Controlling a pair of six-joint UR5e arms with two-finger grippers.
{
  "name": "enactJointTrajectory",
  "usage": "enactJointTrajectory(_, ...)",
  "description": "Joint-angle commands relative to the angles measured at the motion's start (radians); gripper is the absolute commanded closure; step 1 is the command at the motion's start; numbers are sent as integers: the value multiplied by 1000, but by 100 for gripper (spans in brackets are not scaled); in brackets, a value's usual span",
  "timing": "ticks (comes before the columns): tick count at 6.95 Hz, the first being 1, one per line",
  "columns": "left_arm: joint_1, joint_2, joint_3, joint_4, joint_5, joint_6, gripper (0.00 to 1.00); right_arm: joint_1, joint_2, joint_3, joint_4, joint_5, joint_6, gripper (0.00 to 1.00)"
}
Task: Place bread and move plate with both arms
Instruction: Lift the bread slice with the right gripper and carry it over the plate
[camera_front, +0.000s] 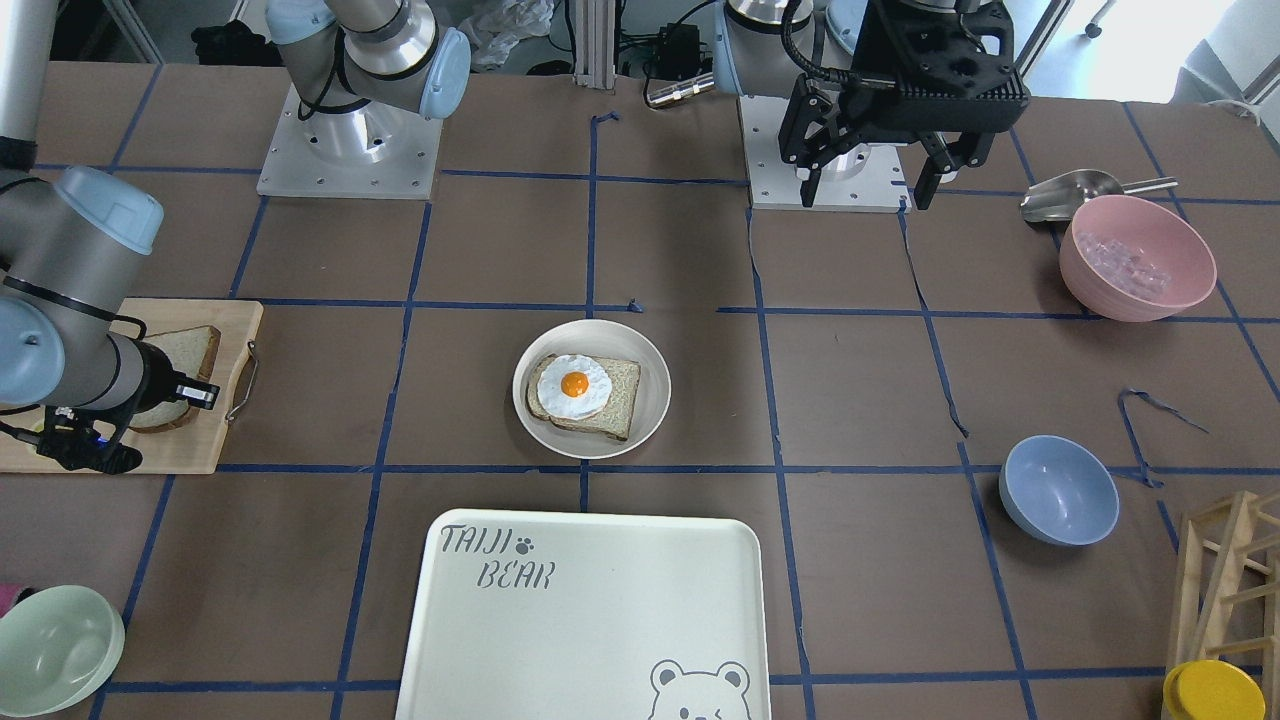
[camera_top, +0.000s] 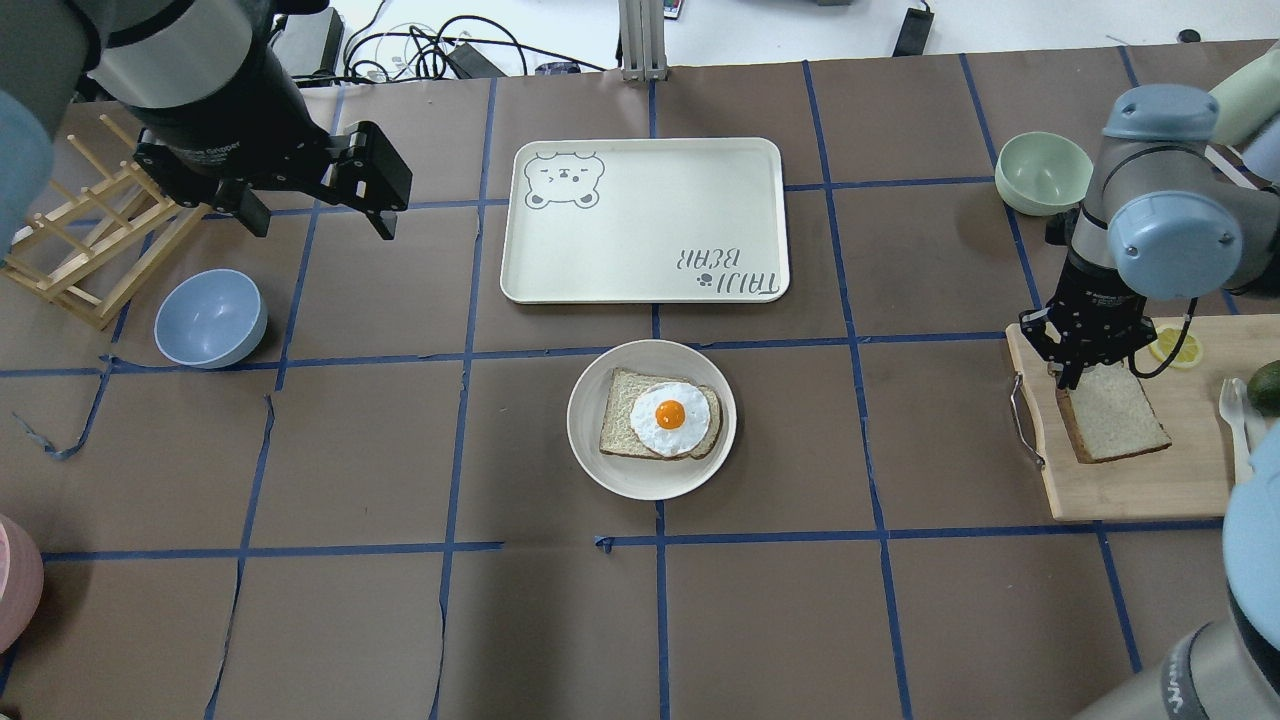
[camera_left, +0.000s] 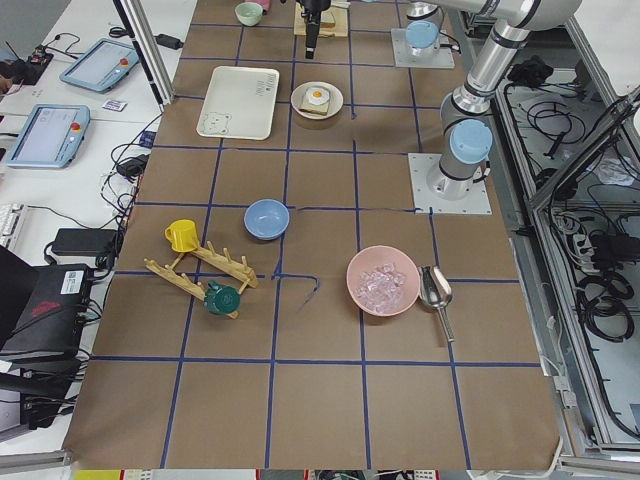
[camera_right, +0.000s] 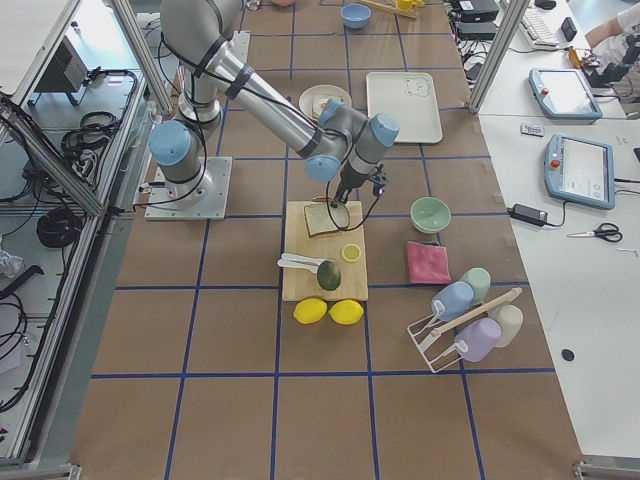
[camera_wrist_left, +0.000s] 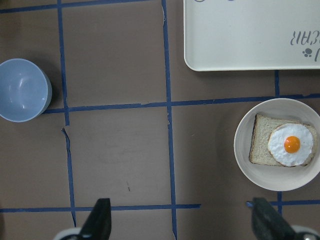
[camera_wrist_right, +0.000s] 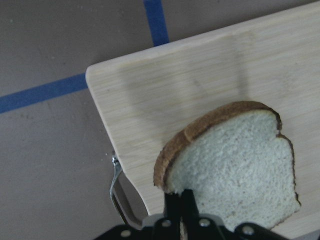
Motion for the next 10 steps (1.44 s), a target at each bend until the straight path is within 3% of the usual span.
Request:
enactJointTrajectory(1, 0, 0, 0, 0, 0, 0, 0, 10, -20, -102, 156, 6, 6, 100)
enactJointTrajectory(4, 0, 0, 0, 0, 0, 0, 0, 101, -55, -256, 380, 15, 129, 100)
enactJointTrajectory(5, 0, 0, 0, 0, 0, 1, 0, 166, -75, -294, 445, 71, 218, 100)
enactJointTrajectory(8, 0, 0, 0, 0, 0, 0, 0, 440, -62, -319, 427, 267, 642, 100)
enactJointTrajectory(10, 0, 0, 0, 0, 0, 1, 0, 595, -13, -318, 308, 339, 874, 100)
